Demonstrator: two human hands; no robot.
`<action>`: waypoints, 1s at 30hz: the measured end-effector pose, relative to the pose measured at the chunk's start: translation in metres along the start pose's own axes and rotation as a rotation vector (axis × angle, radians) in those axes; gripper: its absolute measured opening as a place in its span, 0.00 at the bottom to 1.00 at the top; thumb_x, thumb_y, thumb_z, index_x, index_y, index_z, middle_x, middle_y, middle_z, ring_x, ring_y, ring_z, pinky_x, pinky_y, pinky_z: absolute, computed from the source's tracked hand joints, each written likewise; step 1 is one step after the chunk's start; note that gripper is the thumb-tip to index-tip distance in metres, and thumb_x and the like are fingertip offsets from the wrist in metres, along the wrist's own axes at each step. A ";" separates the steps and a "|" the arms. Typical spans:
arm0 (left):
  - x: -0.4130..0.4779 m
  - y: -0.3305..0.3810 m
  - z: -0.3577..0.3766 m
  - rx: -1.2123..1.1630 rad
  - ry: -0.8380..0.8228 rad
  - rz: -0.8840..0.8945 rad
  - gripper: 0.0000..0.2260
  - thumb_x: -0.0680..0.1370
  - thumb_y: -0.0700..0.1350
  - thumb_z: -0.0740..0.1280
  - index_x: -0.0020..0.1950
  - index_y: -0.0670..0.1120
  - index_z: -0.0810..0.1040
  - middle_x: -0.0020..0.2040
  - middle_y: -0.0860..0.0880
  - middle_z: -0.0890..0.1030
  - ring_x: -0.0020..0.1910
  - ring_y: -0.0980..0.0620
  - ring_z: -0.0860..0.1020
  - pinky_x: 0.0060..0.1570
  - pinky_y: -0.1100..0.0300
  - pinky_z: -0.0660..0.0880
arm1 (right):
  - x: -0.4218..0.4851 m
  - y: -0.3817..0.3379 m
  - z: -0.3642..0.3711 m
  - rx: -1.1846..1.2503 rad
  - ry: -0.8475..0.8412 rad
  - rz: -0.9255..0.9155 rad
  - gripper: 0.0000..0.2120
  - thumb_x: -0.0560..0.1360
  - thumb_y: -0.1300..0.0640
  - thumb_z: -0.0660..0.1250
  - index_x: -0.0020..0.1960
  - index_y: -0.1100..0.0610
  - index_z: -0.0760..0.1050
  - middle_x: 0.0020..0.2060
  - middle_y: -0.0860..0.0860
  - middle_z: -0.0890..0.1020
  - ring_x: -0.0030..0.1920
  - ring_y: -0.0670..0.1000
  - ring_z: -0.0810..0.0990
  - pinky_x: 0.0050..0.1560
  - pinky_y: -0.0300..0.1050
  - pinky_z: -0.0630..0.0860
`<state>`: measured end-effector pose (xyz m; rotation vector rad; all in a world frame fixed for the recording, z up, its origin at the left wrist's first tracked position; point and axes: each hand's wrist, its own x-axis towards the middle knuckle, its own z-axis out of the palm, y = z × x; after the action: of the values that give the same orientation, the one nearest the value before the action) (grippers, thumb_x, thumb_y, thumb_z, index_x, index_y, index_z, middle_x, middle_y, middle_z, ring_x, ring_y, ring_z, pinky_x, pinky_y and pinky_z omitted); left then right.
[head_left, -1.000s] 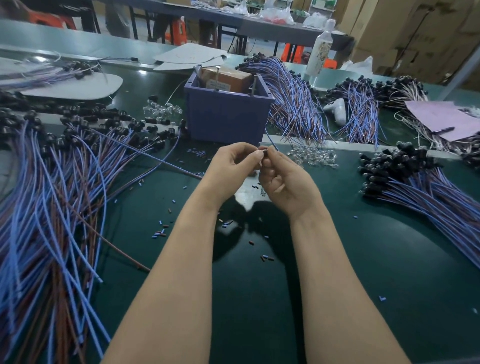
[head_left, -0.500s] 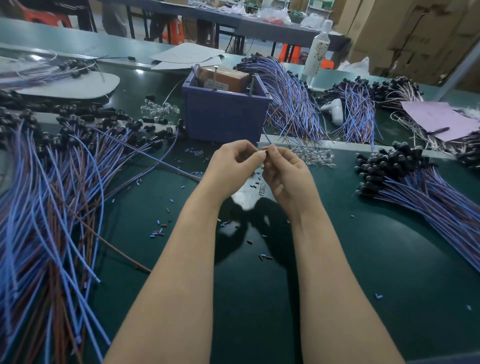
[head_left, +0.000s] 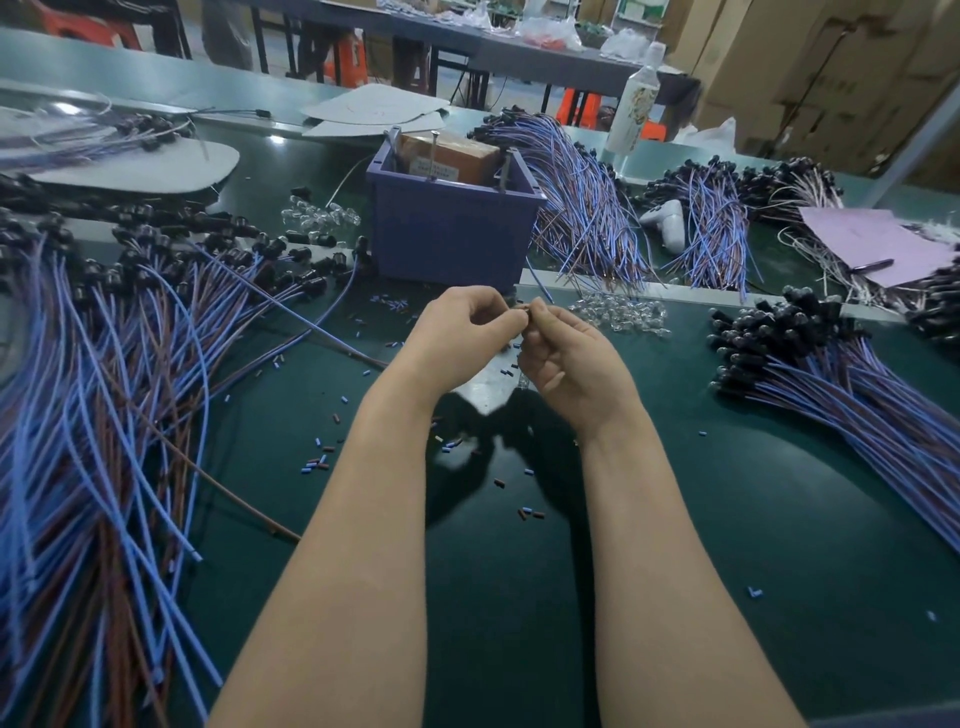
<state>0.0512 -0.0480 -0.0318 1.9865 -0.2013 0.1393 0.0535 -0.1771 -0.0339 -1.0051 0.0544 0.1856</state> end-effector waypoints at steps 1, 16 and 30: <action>0.000 0.000 -0.001 -0.019 -0.006 0.003 0.10 0.76 0.48 0.66 0.39 0.45 0.78 0.24 0.57 0.73 0.27 0.61 0.68 0.34 0.61 0.66 | 0.000 0.000 0.000 0.020 0.004 0.014 0.11 0.79 0.64 0.60 0.39 0.61 0.73 0.26 0.48 0.78 0.23 0.40 0.73 0.26 0.28 0.69; -0.004 -0.001 -0.013 -0.079 -0.002 -0.023 0.10 0.75 0.51 0.65 0.39 0.46 0.79 0.31 0.55 0.77 0.32 0.57 0.72 0.40 0.62 0.70 | 0.009 -0.008 -0.019 -0.265 0.317 -0.194 0.12 0.80 0.62 0.59 0.39 0.59 0.72 0.26 0.48 0.69 0.25 0.44 0.63 0.30 0.37 0.58; -0.001 -0.004 -0.002 0.062 0.369 0.095 0.06 0.76 0.38 0.67 0.49 0.49 0.73 0.40 0.57 0.77 0.42 0.55 0.77 0.45 0.68 0.73 | -0.002 0.002 -0.002 -1.508 0.297 -0.040 0.09 0.74 0.54 0.70 0.52 0.56 0.79 0.52 0.54 0.80 0.53 0.56 0.78 0.54 0.50 0.77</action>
<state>0.0508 -0.0447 -0.0353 1.9734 -0.0530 0.5733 0.0518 -0.1779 -0.0361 -2.5325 0.1766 0.0032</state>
